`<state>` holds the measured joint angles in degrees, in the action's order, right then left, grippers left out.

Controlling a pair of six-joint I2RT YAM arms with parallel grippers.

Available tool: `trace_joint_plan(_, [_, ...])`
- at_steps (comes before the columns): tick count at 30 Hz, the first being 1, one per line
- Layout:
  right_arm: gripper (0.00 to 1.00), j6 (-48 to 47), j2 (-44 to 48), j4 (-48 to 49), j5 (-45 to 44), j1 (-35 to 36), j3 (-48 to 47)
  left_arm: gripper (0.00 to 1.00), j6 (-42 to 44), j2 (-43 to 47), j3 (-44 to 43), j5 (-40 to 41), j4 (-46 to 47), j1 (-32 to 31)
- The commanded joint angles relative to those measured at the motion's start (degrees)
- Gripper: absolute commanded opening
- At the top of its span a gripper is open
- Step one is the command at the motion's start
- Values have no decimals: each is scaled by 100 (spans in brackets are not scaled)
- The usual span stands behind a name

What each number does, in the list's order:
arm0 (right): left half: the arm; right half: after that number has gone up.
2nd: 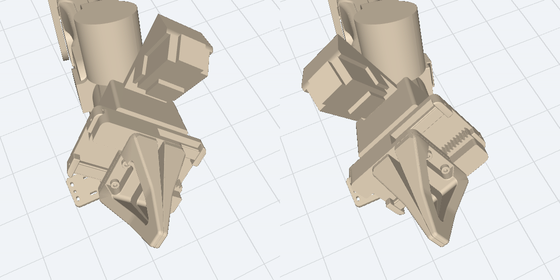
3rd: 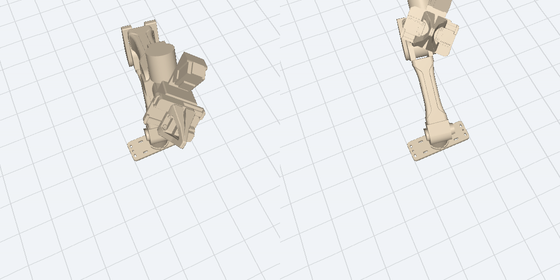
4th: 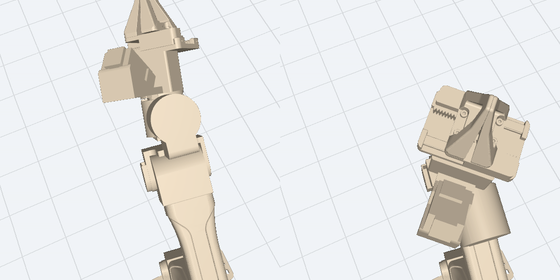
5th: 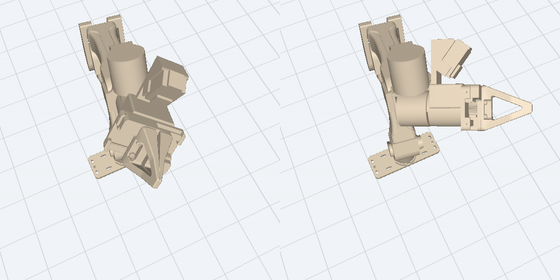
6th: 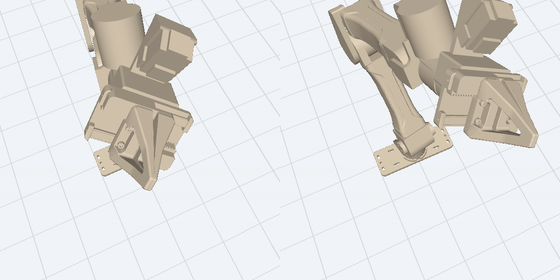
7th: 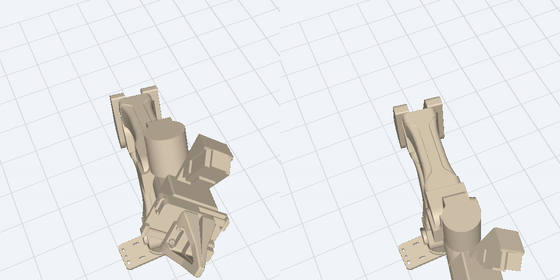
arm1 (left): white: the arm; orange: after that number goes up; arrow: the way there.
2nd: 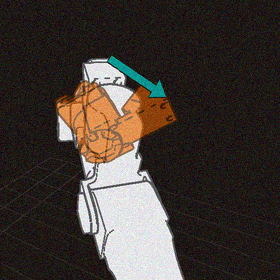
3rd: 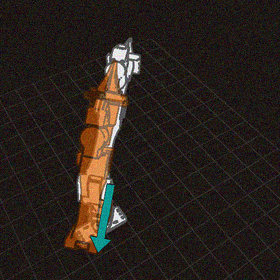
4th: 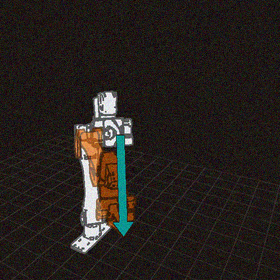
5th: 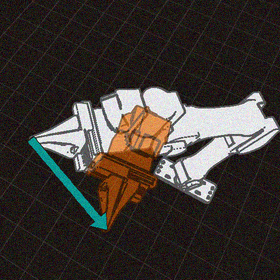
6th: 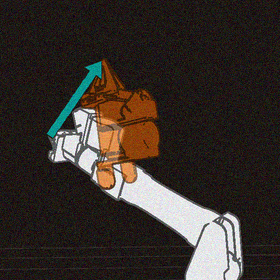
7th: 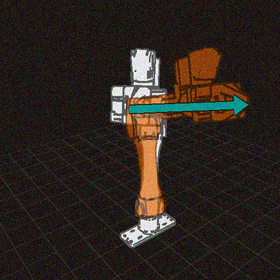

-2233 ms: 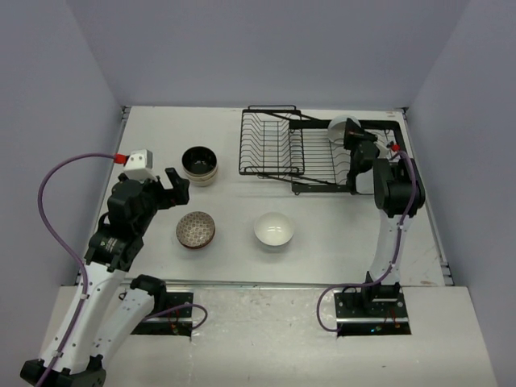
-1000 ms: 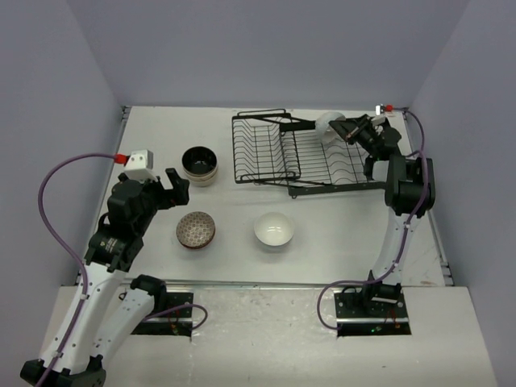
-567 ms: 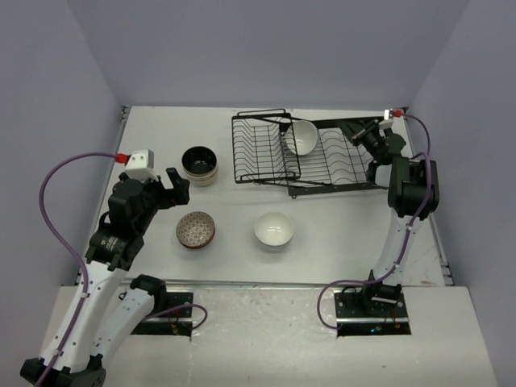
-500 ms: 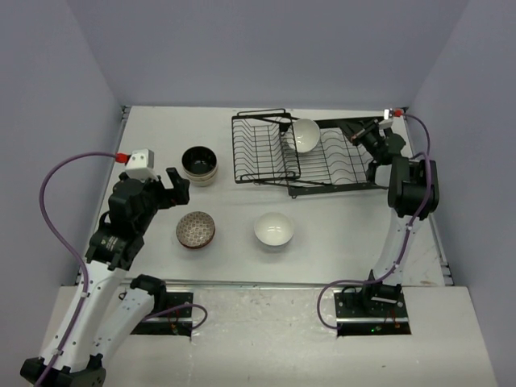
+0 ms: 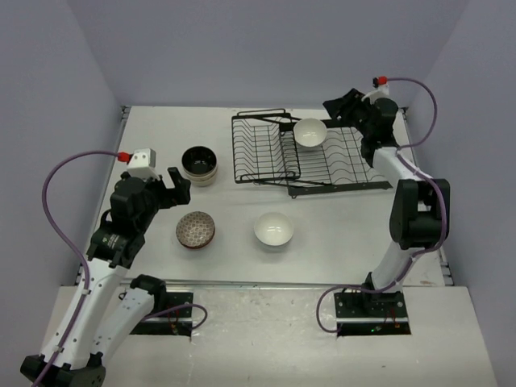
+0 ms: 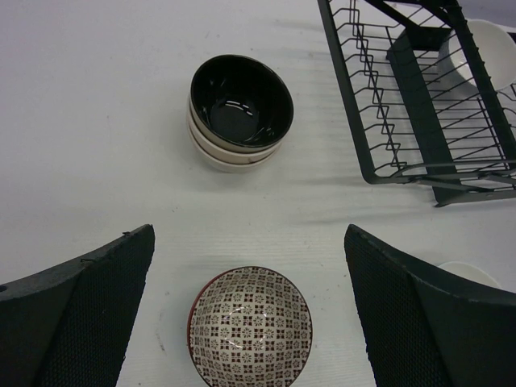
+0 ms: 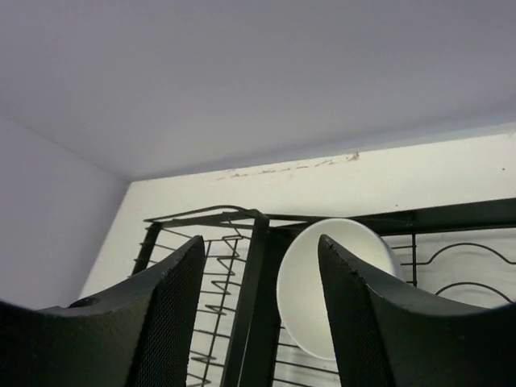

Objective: Unload the bowls from the dish rack

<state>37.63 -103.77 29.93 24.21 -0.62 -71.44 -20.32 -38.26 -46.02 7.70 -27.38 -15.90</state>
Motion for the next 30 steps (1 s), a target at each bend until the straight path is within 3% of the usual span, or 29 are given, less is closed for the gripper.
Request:
trace_joint_plan(1, [60, -1371, -134, -2437, -1461, 395, -859, 100, 116, 12, 58, -58, 277, -27])
trace_joint_plan(4, [63, -1573, -530, -3710, -2163, 589, -1563, 100, 116, 12, 67, -58, 294, -27])
trace_joint_plan(12, [66, -1644, -943, -4451, -3229, 774, -2172, 100, 116, 29, 67, -94, 285, -27])
trace_joint_plan(20, [64, -1803, -1707, -5531, -2799, 765, -3191, 100, 116, 38, 67, -94, 294, -27])
trace_joint_plan(23, [61, -1820, -2006, -6050, -2693, 757, -3736, 100, 116, 47, 76, -103, 294, -27])
trace_joint_plan(28, [42, -1741, -2078, -6131, -2737, 721, -3763, 100, 116, 73, 67, -111, 286, -27])
trace_joint_plan(30, [40, -1724, -2139, -6210, -2728, 704, -3824, 100, 116, 73, 67, -120, 285, -27])
